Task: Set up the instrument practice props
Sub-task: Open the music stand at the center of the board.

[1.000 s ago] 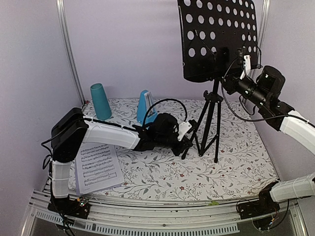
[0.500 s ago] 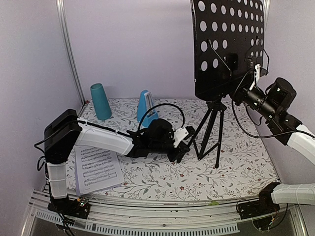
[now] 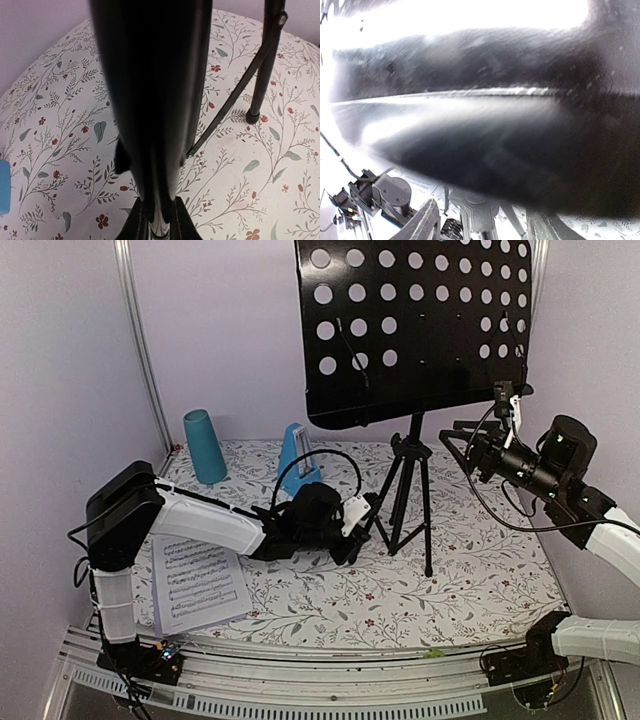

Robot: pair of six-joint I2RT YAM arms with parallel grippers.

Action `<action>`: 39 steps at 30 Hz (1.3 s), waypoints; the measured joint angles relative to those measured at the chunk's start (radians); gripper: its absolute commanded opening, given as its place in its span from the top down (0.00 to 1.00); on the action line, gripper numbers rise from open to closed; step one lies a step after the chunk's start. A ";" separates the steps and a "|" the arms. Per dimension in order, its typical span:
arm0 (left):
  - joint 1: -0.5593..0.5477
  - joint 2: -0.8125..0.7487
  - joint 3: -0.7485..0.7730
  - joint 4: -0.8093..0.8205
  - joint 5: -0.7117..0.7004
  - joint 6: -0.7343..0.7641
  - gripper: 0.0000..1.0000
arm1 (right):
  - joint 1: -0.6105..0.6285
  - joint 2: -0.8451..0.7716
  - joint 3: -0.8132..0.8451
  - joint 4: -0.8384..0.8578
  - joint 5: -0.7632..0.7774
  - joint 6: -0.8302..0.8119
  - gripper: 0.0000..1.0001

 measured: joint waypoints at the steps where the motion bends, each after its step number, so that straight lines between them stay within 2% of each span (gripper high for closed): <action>1: 0.000 -0.002 -0.002 0.000 -0.007 -0.001 1.00 | 0.000 0.000 -0.001 0.000 -0.003 0.000 0.35; 11: 0.001 -0.003 -0.010 0.011 -0.010 -0.001 1.00 | 0.014 0.014 -0.064 0.049 -0.011 0.003 0.28; 22: 0.001 -0.005 -0.016 0.017 -0.013 0.000 1.00 | 0.019 -0.022 -0.250 0.061 0.034 0.002 0.32; 31: 0.001 -0.006 -0.018 0.018 -0.013 0.009 1.00 | 0.050 0.049 -0.298 0.134 0.036 -0.008 0.41; 39: 0.001 -0.012 -0.025 0.016 -0.014 0.014 1.00 | 0.053 0.136 -0.304 0.173 0.039 -0.036 0.61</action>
